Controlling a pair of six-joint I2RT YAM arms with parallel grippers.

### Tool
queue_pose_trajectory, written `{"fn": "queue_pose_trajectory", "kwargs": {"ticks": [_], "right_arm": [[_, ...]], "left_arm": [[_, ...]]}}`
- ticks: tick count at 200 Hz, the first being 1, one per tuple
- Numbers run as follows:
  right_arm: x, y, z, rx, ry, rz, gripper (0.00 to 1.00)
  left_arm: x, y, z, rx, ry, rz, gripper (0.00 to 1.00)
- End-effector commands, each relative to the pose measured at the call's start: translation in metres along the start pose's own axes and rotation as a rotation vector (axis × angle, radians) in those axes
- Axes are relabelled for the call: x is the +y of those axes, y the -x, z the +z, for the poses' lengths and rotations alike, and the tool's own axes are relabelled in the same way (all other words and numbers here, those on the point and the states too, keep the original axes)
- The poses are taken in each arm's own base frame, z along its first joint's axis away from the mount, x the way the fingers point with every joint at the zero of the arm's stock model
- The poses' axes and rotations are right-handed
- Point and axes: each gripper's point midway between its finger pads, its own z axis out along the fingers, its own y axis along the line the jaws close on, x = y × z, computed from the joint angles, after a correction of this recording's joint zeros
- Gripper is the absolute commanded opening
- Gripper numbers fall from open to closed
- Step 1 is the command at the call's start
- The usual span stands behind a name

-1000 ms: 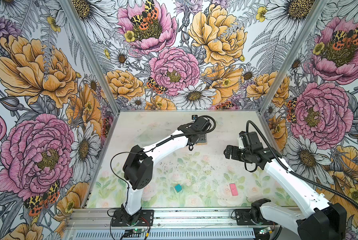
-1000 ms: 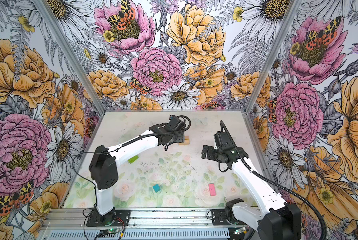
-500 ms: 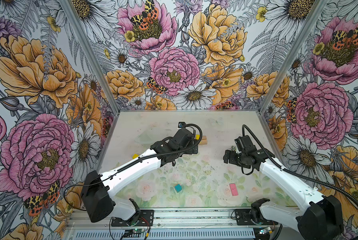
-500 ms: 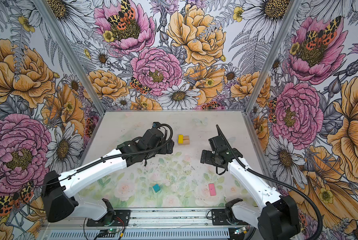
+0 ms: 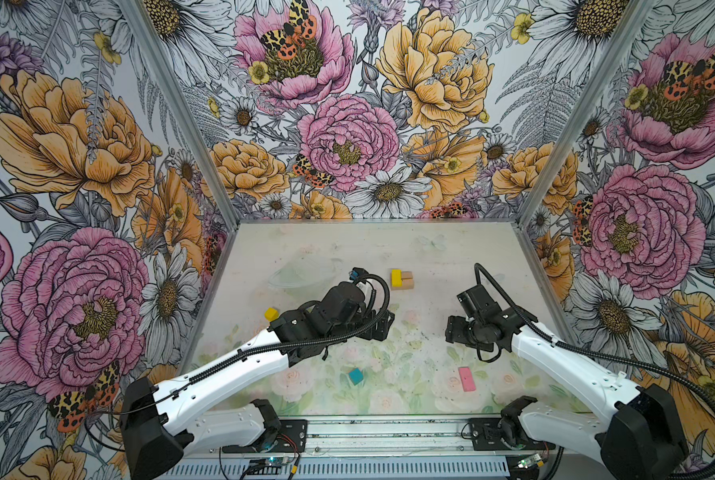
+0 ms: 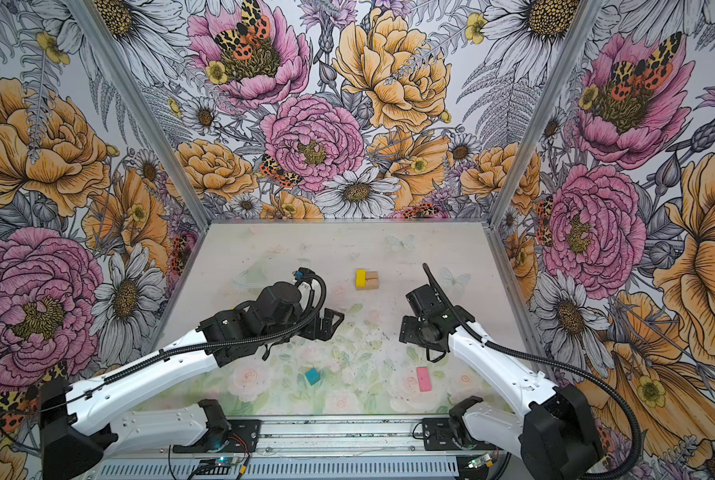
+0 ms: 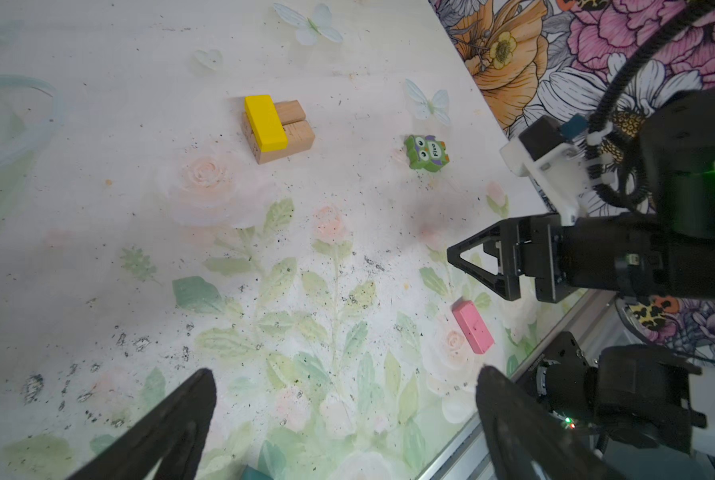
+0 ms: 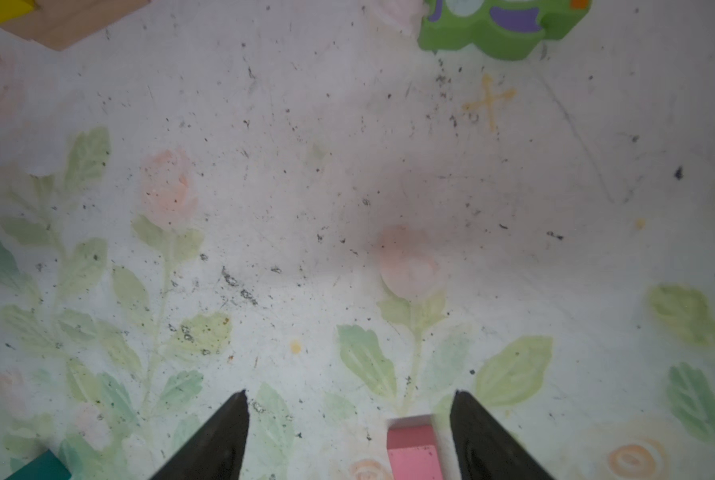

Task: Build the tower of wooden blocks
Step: 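Draw the left gripper back while the right gripper moves to the pink block, then close the right gripper on the pink block and lift it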

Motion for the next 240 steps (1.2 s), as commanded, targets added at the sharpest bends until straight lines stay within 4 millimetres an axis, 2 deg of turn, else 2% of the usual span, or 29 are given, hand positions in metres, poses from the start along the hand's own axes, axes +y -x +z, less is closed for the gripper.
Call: {"fn": "queue_pose_trajectory", "kwargs": {"ticks": [1,27,80,138,240], "right_arm": [[-0.011,-0.017,0.003,0.023,-0.031,0.058,0.73],[-0.018,-0.034,0.008,0.052,-0.056,0.082,0.71],[-0.022,-0.054,0.010,0.087,-0.082,0.090,0.67],[-0.027,-0.074,0.016,0.122,-0.106,0.099,0.62],[-0.029,-0.082,0.021,0.150,-0.133,0.081,0.58]], "left_arm": [[-0.023,-0.005,-0.006,-0.005,-0.127,0.055,0.99],[-0.034,-0.014,-0.003,0.015,-0.191,0.087,0.99],[-0.045,-0.023,0.002,0.054,-0.245,0.120,0.99],[-0.047,-0.033,0.004,0.078,-0.284,0.123,0.99],[-0.047,-0.034,-0.001,0.070,-0.293,0.129,0.99]]}}
